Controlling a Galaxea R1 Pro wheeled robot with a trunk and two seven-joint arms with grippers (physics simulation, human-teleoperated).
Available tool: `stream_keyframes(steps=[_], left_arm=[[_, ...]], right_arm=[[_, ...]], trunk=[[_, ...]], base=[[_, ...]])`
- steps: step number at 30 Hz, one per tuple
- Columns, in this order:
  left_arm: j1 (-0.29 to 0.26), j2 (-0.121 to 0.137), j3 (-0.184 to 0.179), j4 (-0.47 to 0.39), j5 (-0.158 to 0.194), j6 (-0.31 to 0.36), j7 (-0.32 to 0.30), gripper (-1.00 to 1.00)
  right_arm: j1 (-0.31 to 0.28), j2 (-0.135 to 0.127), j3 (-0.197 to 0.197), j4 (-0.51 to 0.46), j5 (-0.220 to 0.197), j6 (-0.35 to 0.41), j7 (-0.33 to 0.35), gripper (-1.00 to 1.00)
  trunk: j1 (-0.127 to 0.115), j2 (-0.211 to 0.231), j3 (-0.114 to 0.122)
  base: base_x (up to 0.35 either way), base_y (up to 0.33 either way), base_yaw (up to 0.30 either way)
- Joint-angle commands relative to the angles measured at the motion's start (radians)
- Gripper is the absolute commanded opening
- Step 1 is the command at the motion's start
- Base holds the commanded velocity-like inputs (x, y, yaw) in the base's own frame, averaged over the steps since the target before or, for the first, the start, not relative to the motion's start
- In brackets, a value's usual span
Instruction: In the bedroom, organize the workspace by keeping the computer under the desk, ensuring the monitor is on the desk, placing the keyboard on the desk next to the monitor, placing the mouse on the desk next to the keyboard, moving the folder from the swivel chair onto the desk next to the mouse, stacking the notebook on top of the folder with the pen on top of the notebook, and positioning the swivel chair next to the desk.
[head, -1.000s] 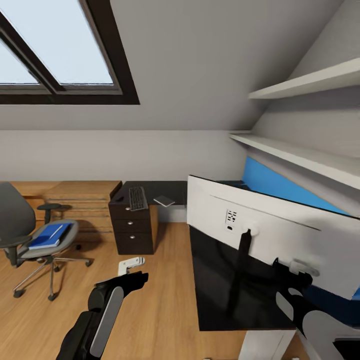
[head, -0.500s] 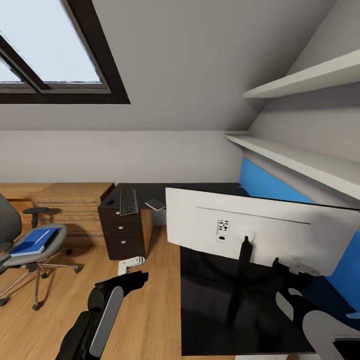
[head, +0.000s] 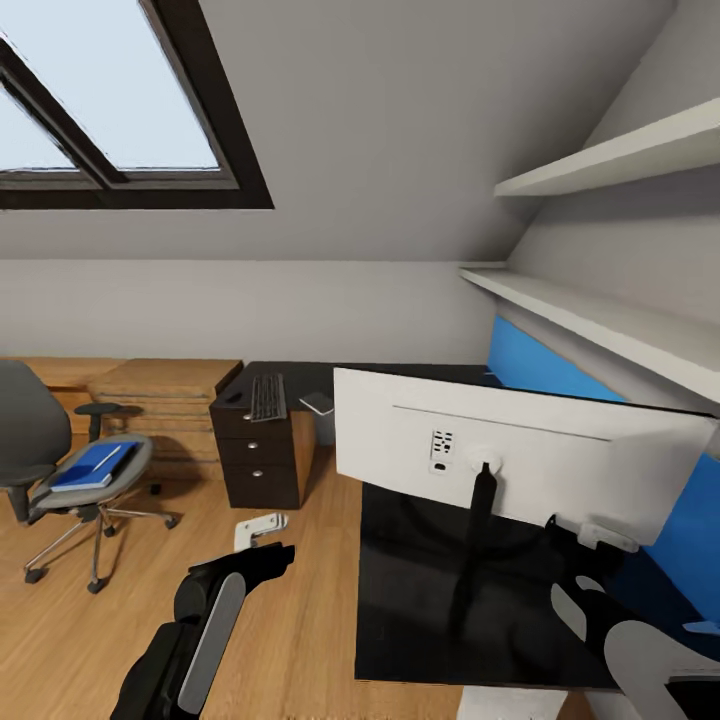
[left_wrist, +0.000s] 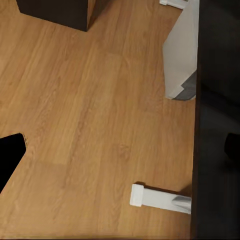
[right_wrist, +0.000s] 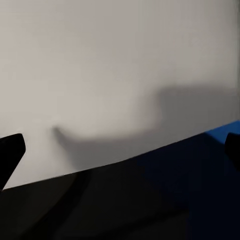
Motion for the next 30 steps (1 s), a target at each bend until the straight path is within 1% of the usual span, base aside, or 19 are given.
stream_keyframes(steps=[1,18,23,30], left_arm=[[-0.001,0.000,-0.001,-0.001,0.011,0.003,0.010,1.00],[-0.001,0.000,-0.001,-0.001,0.010,0.003,0.012,1.00],[-0.001,0.000,-0.001,-0.001,0.010,0.003,0.012,1.00],[-0.001,0.000,0.000,-0.001,0.010,0.003,0.013,1.00]], right_arm=[[-0.001,-0.001,0.007,0.000,-0.007,-0.003,-0.003,1.00],[-0.001,-0.002,0.007,0.000,-0.007,-0.003,-0.003,1.00],[-0.001,-0.002,0.006,0.000,-0.007,-0.003,-0.003,1.00],[-0.001,-0.002,0.006,0.000,-0.007,-0.002,-0.003,1.00]], trunk=[[0.000,-0.001,-0.002],[0.000,-0.001,-0.013],[0.000,-0.001,-0.015],[0.000,-0.001,-0.016]], base=[[-0.240,-0.212,0.232],[-0.245,-0.220,0.229],[-0.134,-0.115,0.086],[-0.030,-0.026,0.019]])
